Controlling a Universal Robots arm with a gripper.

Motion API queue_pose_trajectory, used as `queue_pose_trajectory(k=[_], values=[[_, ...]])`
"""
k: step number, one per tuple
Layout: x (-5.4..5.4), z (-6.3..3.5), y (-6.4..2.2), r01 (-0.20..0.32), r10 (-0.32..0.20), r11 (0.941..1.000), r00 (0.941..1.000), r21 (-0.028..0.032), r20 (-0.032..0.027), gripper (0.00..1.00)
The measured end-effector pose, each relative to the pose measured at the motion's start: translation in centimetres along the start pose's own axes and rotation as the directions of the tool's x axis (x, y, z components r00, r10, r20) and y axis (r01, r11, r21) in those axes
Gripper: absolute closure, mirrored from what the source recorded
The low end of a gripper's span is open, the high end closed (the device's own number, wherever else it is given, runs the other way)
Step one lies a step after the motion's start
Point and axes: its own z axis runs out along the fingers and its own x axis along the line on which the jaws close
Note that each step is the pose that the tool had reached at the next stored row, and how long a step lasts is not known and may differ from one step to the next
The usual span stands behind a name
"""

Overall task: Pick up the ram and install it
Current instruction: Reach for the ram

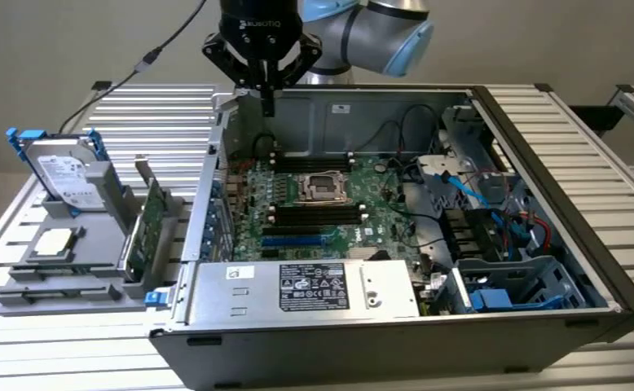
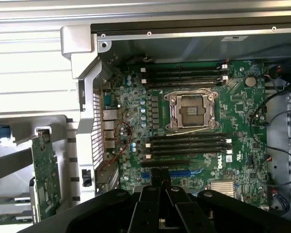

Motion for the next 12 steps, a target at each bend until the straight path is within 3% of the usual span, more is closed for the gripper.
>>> queue_pose_trajectory(k=[2,8,12], values=[[0.2,-0.01,-0.02,0.000,0.000,1.0000,1.0000,0.0003,-0.0013,0.89],[2.9,0.05,-0.21,-0.001,0.001,1.0000,0.9998,0.0013,-0.0192,0.89],[4.7,0.24,-0.35,-0.001,0.001,1.0000,0.9998,0.0015,-0.0199,0.89]])
